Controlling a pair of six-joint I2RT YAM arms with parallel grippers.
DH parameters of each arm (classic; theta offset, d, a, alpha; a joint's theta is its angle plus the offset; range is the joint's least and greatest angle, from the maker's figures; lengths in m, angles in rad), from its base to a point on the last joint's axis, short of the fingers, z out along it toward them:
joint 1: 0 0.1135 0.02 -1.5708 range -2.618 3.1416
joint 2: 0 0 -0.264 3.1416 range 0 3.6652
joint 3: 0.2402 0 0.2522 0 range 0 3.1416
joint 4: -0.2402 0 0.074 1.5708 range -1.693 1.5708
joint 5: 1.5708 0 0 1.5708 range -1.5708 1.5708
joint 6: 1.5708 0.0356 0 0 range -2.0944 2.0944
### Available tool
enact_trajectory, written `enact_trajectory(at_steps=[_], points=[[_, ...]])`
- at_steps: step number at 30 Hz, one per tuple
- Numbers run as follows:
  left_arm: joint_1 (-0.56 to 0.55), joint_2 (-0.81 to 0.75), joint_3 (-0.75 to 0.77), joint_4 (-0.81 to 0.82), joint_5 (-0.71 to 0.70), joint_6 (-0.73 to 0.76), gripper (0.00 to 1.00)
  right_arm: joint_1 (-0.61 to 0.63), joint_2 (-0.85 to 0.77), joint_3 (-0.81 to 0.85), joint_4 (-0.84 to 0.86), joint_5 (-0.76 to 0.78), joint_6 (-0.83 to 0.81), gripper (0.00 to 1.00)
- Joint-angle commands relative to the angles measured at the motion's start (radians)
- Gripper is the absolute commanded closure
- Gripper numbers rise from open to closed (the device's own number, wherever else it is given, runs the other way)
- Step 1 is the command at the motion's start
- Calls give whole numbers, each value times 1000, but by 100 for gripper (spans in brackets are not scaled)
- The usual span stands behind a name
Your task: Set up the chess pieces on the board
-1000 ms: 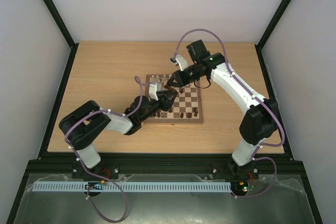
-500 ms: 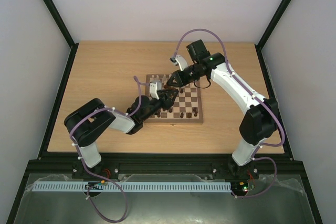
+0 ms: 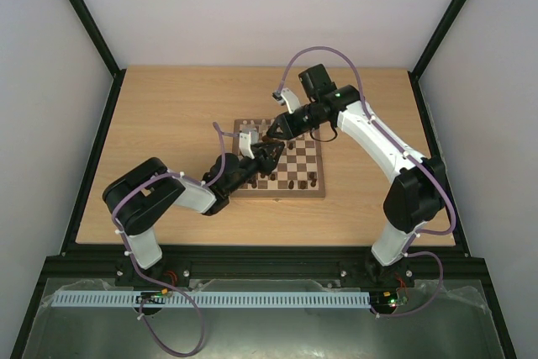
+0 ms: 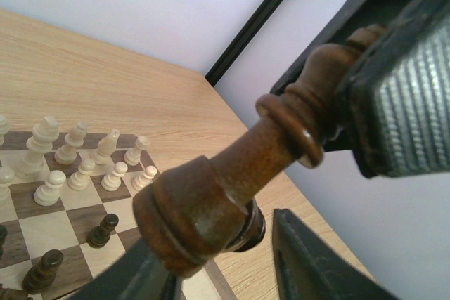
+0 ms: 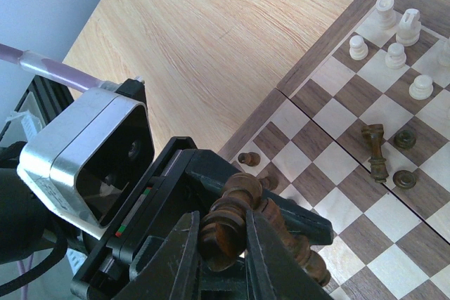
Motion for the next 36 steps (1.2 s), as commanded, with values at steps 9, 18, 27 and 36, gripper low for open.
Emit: enact_trajectory(at_steps=[9,18,27,36], points=[[-4,-27,30,229,-10,24,79,3,-18,-17,-3,-13,17,91],[-1,-93,13,83,46,20,88,-2,-17,3,0,74,3,91],[11,-296,-52,-269,182,26,89,-3,-24,28,28,224,-32,91],[15,-576,-116,-685,243,64,90,1,-3,-184,40,342,-162,91]])
